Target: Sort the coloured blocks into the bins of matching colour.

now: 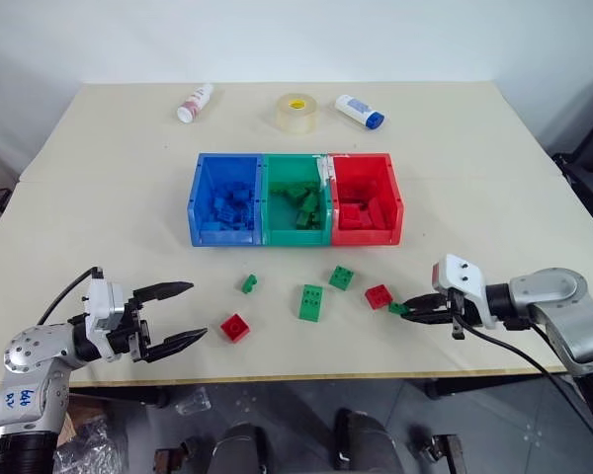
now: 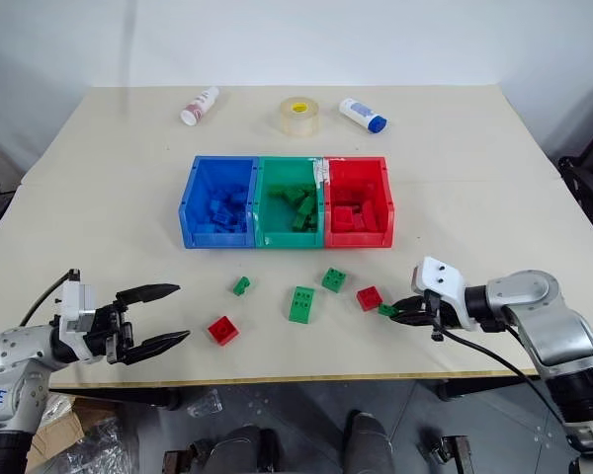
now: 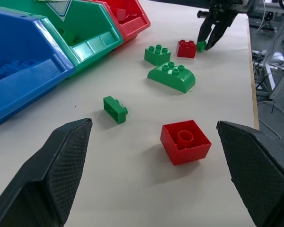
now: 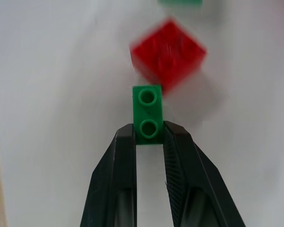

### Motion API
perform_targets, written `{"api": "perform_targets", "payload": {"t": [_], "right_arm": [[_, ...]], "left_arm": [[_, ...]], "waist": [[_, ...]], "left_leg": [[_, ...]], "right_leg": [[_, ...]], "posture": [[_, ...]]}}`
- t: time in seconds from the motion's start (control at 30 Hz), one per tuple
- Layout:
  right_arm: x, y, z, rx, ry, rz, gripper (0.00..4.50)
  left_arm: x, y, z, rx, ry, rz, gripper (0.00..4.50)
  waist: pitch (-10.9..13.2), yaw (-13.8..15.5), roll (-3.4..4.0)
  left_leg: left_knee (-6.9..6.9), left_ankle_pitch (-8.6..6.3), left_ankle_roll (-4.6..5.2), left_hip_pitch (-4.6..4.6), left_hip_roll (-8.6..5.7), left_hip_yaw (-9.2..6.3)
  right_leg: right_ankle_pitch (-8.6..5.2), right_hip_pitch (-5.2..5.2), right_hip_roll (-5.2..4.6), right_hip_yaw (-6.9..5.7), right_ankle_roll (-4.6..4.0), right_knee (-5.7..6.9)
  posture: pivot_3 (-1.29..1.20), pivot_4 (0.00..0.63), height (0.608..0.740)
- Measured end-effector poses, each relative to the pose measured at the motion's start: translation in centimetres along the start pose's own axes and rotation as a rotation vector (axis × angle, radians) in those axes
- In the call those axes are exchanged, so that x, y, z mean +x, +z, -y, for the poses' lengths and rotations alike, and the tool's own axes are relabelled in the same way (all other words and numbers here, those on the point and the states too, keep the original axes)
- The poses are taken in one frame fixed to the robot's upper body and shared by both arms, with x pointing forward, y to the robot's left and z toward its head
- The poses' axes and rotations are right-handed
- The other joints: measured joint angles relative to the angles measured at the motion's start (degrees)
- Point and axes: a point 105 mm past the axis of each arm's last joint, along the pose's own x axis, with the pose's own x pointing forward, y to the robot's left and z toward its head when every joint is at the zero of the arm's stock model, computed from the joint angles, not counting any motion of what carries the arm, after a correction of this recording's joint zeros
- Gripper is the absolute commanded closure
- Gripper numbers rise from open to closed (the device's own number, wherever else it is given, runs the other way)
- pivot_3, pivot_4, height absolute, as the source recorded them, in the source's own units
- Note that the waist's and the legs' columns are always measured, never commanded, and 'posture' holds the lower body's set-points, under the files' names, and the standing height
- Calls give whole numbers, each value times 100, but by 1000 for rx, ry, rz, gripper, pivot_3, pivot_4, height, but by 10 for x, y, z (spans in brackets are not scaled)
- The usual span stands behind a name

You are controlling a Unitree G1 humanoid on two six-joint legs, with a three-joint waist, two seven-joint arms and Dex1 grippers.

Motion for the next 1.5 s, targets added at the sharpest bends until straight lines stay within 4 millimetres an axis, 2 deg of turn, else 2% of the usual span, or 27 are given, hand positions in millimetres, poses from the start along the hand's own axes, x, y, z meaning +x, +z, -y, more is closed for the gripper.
{"api": "perform_targets", "payload": {"t": [0.13,0.23,0.3,0.37,0.5,0.6,0.73,0.9,1.03,1.17,1.27,1.37,1.5], "right_arm": [[-9,39,14,-50,-52,110,4095],[-6,79,26,-107,-84,227,4095],[3,102,36,-128,-95,303,4095],[21,126,48,-161,-113,363,4095],[58,145,69,-175,-174,391,4095],[83,160,84,-169,-236,421,3037],[98,174,90,-183,-269,455,1730],[92,166,87,-212,-244,462,12],[76,142,74,-215,-172,434,12],[40,105,49,-197,-78,381,12],[17,87,28,-169,-22,343,12],[-13,44,11,-78,-34,212,12],[-34,15,1,-12,-78,107,12]], "left_arm": [[3,1,-6,12,-1,13,0],[6,0,-10,17,-8,17,0],[9,-1,-13,20,-18,21,0],[12,-2,-16,25,-22,29,0],[16,-5,-20,31,-36,25,0],[18,-7,-24,36,-42,21,0],[22,-3,-29,62,-60,27,0],[26,1,-35,85,-76,30,0],[27,-1,-37,78,-87,26,0],[26,-3,-40,68,-90,23,0],[27,-3,-42,74,-101,26,0],[24,-3,-43,64,-111,35,0],[22,-6,-43,43,-127,40,0]], "waist": [[0,8,0],[0,-9,0],[0,-30,0],[0,-56,0],[0,-67,0],[0,-94,1],[1,-140,1],[1,-166,1],[1,-166,1],[1,-97,1],[1,-80,0],[1,0,0],[2,-6,-1]], "left_leg": [[0,0,0,-1,0,-2],[0,0,0,-2,0,0],[0,1,-1,0,1,5],[0,2,-4,-2,1,7],[-3,2,-4,-9,-2,14],[-3,2,-4,-16,-2,15],[-4,3,-5,-15,-2,13],[-5,3,-5,-15,-2,12],[-5,3,-5,-15,-2,12],[-5,2,-4,-17,-3,10],[-3,2,-4,-15,-1,7],[-3,2,-4,-12,-2,8],[1,2,-4,-6,0,12]], "right_leg": [[0,-1,0,-1,0,0],[0,-3,1,-1,0,2],[0,-4,2,2,-1,6],[-1,-9,3,1,-3,14],[-2,-19,2,0,-4,16],[-2,-24,3,0,-3,15],[-2,-21,3,-1,-3,15],[-2,-21,3,0,-2,14],[-2,-21,3,1,-2,15],[-1,-20,2,0,-1,7],[-1,-20,3,0,-1,11],[-1,-16,2,0,-1,7],[-1,-15,2,2,-2,12]], "posture": [[0,150,740],[0,150,740],[0,150,740],[0,150,740],[0,150,740],[0,150,740],[0,150,740],[0,150,740],[0,150,740],[0,150,740],[0,150,740],[0,150,740],[0,150,740]]}}
